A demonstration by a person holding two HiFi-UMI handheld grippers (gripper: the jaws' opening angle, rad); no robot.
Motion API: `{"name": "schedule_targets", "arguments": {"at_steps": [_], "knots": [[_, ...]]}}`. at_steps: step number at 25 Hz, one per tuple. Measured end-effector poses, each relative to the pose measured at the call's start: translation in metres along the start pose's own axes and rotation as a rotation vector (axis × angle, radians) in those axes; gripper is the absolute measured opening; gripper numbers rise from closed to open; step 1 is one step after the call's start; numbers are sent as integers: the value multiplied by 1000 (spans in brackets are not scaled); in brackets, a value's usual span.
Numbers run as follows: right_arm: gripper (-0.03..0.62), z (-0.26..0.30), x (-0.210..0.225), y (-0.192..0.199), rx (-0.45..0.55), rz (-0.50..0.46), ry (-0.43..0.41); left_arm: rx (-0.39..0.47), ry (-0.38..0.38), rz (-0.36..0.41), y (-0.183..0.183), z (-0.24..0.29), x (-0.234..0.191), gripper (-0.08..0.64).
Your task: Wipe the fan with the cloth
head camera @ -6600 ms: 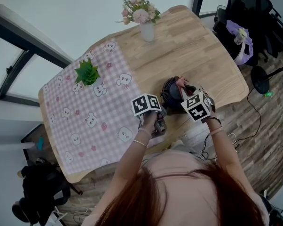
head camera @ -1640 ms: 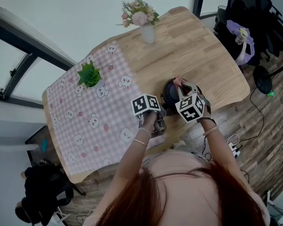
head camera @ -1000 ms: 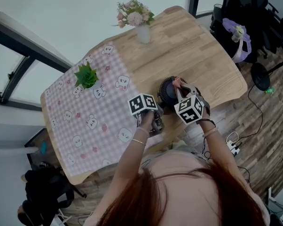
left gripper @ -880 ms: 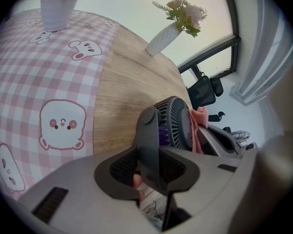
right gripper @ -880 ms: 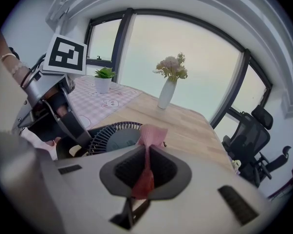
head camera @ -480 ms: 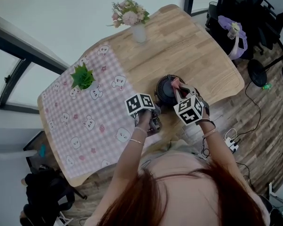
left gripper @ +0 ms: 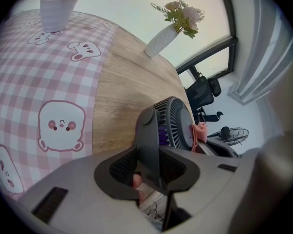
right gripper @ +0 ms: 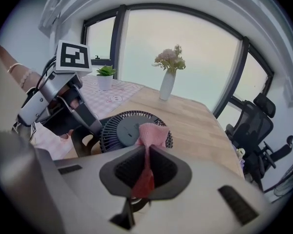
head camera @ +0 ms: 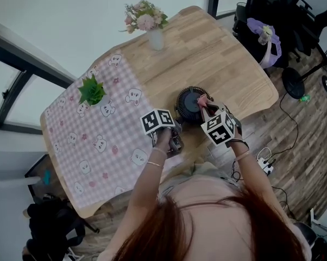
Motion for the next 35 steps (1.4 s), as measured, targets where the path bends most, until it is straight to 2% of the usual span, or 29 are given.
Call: {"name": "schedule_targets", "arguments": {"at_steps": [6, 17, 24, 31, 35], "knots": [[25, -4, -2, 4, -19, -5, -7, 4, -5, 11, 2, 0, 1, 114], [26, -14, -14, 5, -38, 32, -101, -8, -8, 26, 3, -1, 2, 114], [28, -25, -16, 2, 24, 57, -125, 9, 66, -21, 10, -6, 3, 129], [28, -42, -17, 0, 119, 97, -141, 65, 51, 12, 15, -24, 7, 132], [28, -58, -11, 0, 197, 174, -155, 113, 42, 46, 20, -38, 16, 132]]}}
Point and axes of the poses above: the fingertips, and each gripper's own axes: z forward along the fingers, x to its right, y out of its underside, the point moved 7 cm from there along -z, backward along the fingers, and after that the axes turned 3 degrees about -y, right-handed, at the moved point
